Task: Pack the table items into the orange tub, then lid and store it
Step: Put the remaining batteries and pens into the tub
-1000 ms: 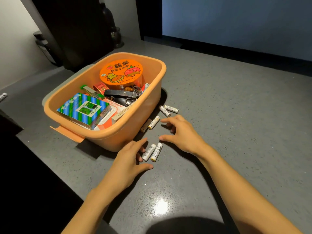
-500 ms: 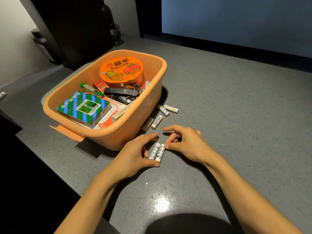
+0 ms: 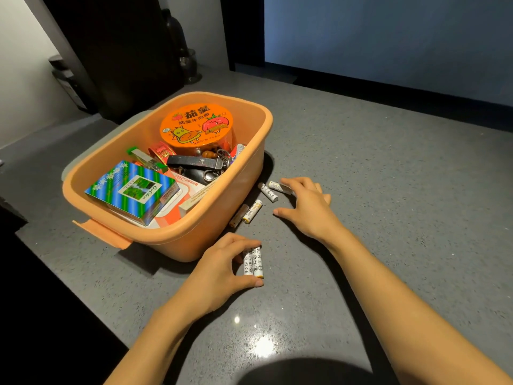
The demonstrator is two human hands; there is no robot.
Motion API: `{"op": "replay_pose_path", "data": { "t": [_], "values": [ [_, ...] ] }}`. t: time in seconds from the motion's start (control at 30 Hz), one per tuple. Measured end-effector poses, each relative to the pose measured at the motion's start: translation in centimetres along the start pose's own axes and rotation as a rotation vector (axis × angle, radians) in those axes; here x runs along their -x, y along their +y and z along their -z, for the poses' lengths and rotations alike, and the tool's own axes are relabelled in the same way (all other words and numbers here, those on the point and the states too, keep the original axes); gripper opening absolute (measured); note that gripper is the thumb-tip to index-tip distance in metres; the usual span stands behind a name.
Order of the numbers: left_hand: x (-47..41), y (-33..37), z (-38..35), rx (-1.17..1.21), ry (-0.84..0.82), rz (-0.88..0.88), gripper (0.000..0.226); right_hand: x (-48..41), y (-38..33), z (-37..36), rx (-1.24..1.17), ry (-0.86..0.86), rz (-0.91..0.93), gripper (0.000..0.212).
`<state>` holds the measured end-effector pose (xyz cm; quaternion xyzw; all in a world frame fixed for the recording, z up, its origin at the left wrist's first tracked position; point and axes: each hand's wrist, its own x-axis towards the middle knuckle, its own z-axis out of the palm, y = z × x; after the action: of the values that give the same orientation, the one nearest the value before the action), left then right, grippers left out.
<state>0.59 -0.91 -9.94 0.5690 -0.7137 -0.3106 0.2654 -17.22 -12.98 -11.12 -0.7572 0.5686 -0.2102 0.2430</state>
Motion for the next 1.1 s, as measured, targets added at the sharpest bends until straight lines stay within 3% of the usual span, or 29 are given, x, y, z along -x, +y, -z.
{"op": "replay_pose_path", "data": {
  "t": [0.17,0.47,0.57,0.73,0.9,1.1],
  "values": [
    [0.0,0.0,0.1,-0.001,0.0,0.017,0.061,-2.4,-1.0,-1.4,0.049,0.026,-0.006,0.065],
    [-0.1,0.1,0.1,-0.011,-0.016,0.021,0.063,-1.9,-1.4,-1.4,0.037,0.048,-0.009,0.04],
    [-0.1,0.1,0.1,-0.011,-0.019,0.023,0.065,-0.5,-0.6,-0.8,0.028,0.008,-0.017,0.049],
    [-0.2,0.2,0.1,-0.02,-0.023,0.017,0.066,0.9,0.1,0.9,-0.095,-0.185,0.062,0.087],
    [-0.2,0.3,0.2,-0.022,-0.008,0.039,0.061,0.5,-0.5,1.4,-0.073,-0.293,0.15,0.082],
    [-0.1,0.5,0.1,-0.028,0.003,0.069,0.06,0.2,-0.9,1.1,-0.066,-0.307,0.165,0.079]
  ]
}}
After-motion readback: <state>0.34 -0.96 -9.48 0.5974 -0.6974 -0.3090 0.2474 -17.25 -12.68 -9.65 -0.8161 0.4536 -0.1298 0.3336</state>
